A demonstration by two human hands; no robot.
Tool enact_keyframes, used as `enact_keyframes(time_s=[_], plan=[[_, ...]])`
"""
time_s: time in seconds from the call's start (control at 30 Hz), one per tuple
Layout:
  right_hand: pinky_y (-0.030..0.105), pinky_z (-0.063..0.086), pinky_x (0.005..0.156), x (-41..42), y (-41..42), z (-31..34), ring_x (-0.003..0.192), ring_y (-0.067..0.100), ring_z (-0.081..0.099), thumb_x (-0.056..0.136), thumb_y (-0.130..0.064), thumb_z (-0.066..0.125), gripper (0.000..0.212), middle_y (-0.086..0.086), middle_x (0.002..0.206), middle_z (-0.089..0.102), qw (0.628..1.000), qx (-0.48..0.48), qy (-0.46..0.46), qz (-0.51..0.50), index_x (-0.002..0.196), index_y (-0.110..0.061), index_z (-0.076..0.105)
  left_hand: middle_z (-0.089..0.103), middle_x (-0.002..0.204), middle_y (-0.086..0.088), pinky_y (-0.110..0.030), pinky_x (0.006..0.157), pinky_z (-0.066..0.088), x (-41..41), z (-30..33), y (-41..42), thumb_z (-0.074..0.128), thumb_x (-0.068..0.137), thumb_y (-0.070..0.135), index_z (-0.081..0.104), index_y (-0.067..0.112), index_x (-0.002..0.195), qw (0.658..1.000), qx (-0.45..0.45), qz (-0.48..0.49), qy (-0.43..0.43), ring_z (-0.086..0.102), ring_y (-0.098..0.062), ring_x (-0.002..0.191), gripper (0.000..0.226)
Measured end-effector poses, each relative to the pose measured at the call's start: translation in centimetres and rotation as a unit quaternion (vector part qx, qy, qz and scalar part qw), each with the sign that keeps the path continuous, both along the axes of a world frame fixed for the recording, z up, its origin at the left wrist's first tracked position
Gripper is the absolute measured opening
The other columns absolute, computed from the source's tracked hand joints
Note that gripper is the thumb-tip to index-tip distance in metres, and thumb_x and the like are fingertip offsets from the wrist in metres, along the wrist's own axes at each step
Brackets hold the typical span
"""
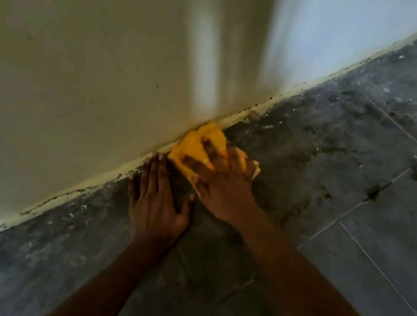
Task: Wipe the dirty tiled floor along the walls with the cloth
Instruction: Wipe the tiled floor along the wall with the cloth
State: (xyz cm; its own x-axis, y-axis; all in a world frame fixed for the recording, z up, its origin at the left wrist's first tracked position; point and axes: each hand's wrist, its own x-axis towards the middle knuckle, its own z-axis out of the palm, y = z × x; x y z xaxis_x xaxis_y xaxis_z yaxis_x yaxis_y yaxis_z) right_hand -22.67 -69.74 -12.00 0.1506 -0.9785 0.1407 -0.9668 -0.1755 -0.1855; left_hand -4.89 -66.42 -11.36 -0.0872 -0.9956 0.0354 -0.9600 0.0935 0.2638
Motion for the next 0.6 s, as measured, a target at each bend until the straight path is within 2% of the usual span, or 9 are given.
enact_keyframes(time_s=[0.07, 0.13, 0.17, 0.23, 0.3, 0.33, 0.43, 0.53, 0.6], plan=[[0.061, 0.022, 0.114, -3.0, 2.0, 0.4, 0.156, 0.036, 0.023, 0.103, -0.062, 0.033, 0.051, -0.010, 0.173, 0.014, 0.992, -0.019, 0.039, 0.115, 0.153, -0.062, 0.027, 0.010, 0.177, -0.008, -0.054, 0.132, 0.000, 0.1, 0.1, 0.1, 0.023, 0.095, 0.076, 0.011, 0.011, 0.168, 1.000, 0.004, -0.014, -0.001, 0.001, -0.022, 0.164, 0.098], [0.059, 0.021, 0.116, -7.5, 1.4, 0.7, 0.156, 0.034, 0.021, 0.103, -0.067, 0.025, 0.054, -0.011, 0.174, 0.005, 0.988, -0.007, 0.079, 0.133, 0.155, -0.062, 0.018, 0.004, 0.177, -0.007, -0.055, 0.132, -0.002, 0.5, -0.2, 0.1, 0.019, 0.096, 0.075, 0.009, 0.013, 0.169, 0.999, 0.001, -0.033, -0.006, -0.003, -0.021, 0.164, 0.096], [0.060, 0.020, 0.118, -9.6, 0.1, 0.8, 0.156, 0.035, 0.020, 0.101, -0.069, 0.021, 0.055, -0.011, 0.175, 0.002, 0.993, 0.002, 0.080, 0.081, 0.156, -0.063, 0.015, 0.001, 0.177, -0.007, -0.054, 0.132, -0.002, 0.5, -0.4, -0.1, 0.018, 0.097, 0.074, 0.007, 0.013, 0.169, 0.999, 0.002, -0.036, -0.004, -0.006, -0.021, 0.164, 0.095], [0.066, 0.021, 0.118, -11.7, -3.2, 0.5, 0.153, 0.040, 0.025, 0.099, -0.069, 0.019, 0.057, -0.007, 0.175, 0.009, 0.993, 0.002, 0.040, -0.109, 0.155, -0.062, 0.020, -0.004, 0.177, -0.006, -0.051, 0.132, -0.002, 0.6, -0.7, -0.3, 0.019, 0.098, 0.073, 0.005, 0.013, 0.169, 0.999, -0.004, -0.046, -0.004, -0.009, -0.020, 0.164, 0.093], [0.072, 0.017, 0.116, -10.5, -5.9, 0.6, 0.152, 0.044, 0.026, 0.099, -0.066, 0.027, 0.056, -0.002, 0.172, 0.021, 0.964, -0.014, -0.013, -0.264, 0.154, -0.056, 0.033, -0.005, 0.177, -0.006, -0.050, 0.132, -0.002, 0.5, -1.0, -0.4, 0.020, 0.098, 0.071, 0.004, 0.013, 0.169, 0.999, -0.010, -0.047, -0.005, -0.010, -0.020, 0.163, 0.093], [0.073, 0.013, 0.116, -9.1, -6.3, 1.0, 0.154, 0.045, 0.021, 0.101, -0.062, 0.032, 0.055, 0.000, 0.173, 0.020, 0.955, -0.004, -0.038, -0.293, 0.155, -0.053, 0.034, -0.005, 0.177, -0.006, -0.050, 0.132, -0.002, 0.5, -1.0, -0.5, 0.020, 0.098, 0.072, 0.004, 0.013, 0.169, 0.999, -0.004, -0.048, -0.008, -0.010, -0.020, 0.163, 0.093], [0.073, 0.003, 0.118, -4.6, -2.7, 1.6, 0.158, 0.045, 0.006, 0.104, -0.060, 0.038, 0.058, -0.001, 0.175, 0.009, 0.980, 0.040, -0.054, -0.186, 0.159, -0.052, 0.022, -0.003, 0.177, -0.008, -0.052, 0.132, 0.001, 0.3, -0.4, -0.6, 0.020, 0.097, 0.073, 0.006, 0.012, 0.168, 0.999, 0.005, -0.040, -0.008, -0.007, -0.022, 0.164, 0.095], [0.065, 0.012, 0.119, -3.7, 6.4, 1.2, 0.159, 0.038, 0.008, 0.101, -0.064, 0.035, 0.059, -0.008, 0.175, 0.008, 0.999, 0.025, 0.003, -0.034, 0.158, -0.057, 0.020, 0.003, 0.177, -0.010, -0.054, 0.132, 0.005, 0.0, 0.4, -0.3, 0.019, 0.096, 0.073, 0.010, 0.011, 0.168, 0.999, 0.012, -0.037, 0.002, -0.001, -0.025, 0.164, 0.096], [0.064, 0.018, 0.120, -6.9, 8.8, 1.6, 0.159, 0.034, 0.013, 0.100, -0.070, 0.031, 0.059, -0.010, 0.174, 0.006, 0.999, 0.042, 0.020, -0.025, 0.157, -0.060, 0.019, 0.004, 0.177, -0.010, -0.055, 0.132, 0.005, 0.1, 0.2, -0.3, 0.021, 0.097, 0.073, 0.010, 0.011, 0.168, 0.999, 0.005, -0.044, 0.002, -0.001, -0.025, 0.164, 0.095]])
